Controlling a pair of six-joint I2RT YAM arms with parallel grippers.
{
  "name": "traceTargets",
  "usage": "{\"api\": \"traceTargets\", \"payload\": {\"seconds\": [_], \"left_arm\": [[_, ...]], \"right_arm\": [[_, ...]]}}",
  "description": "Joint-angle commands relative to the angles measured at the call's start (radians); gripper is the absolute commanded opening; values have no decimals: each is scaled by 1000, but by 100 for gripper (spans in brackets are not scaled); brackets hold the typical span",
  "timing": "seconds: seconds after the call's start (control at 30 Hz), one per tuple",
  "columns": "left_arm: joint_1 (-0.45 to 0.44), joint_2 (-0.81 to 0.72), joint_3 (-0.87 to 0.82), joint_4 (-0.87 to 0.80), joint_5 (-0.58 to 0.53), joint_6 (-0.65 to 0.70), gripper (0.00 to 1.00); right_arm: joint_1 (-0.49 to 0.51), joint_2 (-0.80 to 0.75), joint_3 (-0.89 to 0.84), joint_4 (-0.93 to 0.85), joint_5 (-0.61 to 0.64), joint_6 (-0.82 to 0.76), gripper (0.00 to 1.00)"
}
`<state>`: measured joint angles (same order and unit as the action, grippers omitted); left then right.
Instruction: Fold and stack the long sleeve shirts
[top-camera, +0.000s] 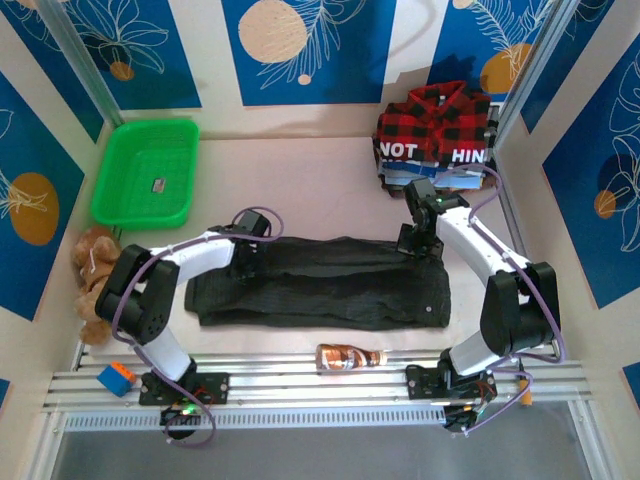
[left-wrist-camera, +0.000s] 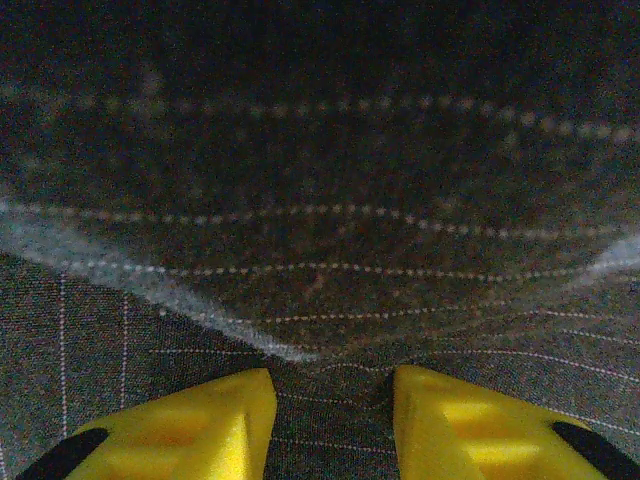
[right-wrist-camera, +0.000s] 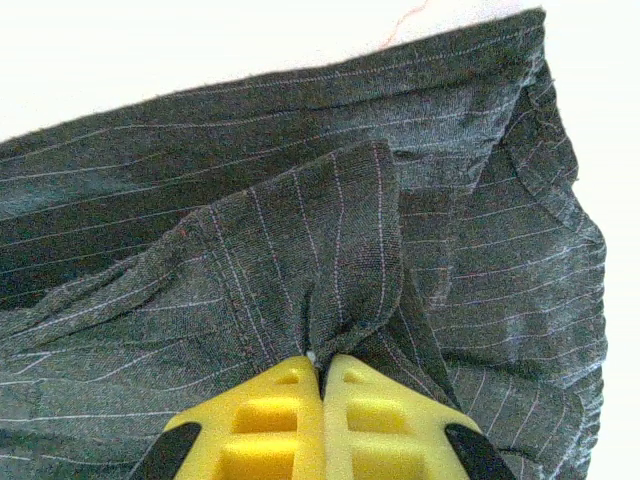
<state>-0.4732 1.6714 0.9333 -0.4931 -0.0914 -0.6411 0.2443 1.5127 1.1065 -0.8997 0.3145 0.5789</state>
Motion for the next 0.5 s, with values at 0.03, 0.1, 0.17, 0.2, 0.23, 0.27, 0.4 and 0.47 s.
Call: {"api": "traceTargets", "payload": {"seconds": [0.03,0.1,0.17,0.2,0.23,0.27,0.4,0.47], "left_arm": [[21,-3,-13,-76,-37,68,38],[21,-10,-8,-70,-25,79,39],[20,-22,-2,-60,1,89,41],[20,-33,6,-61,12,90,43],[21,-51,19,-74,19,90,45],[19,-67,35,-86,25,91,48],[17,-179,135,-161,56,79,64],[10,-211,190,-183,92,57,67]], "right_arm": [[-11,-14,-55,74,41,-8,1],[-10,8,-62,95,55,-11,1],[-7,31,-66,116,66,-15,3],[-5,41,-65,121,66,-21,7],[-1,50,-63,125,77,-22,14],[-2,56,-65,123,88,-21,22],[-3,34,-61,110,85,-33,49],[3,-12,-46,88,82,-40,56]]}}
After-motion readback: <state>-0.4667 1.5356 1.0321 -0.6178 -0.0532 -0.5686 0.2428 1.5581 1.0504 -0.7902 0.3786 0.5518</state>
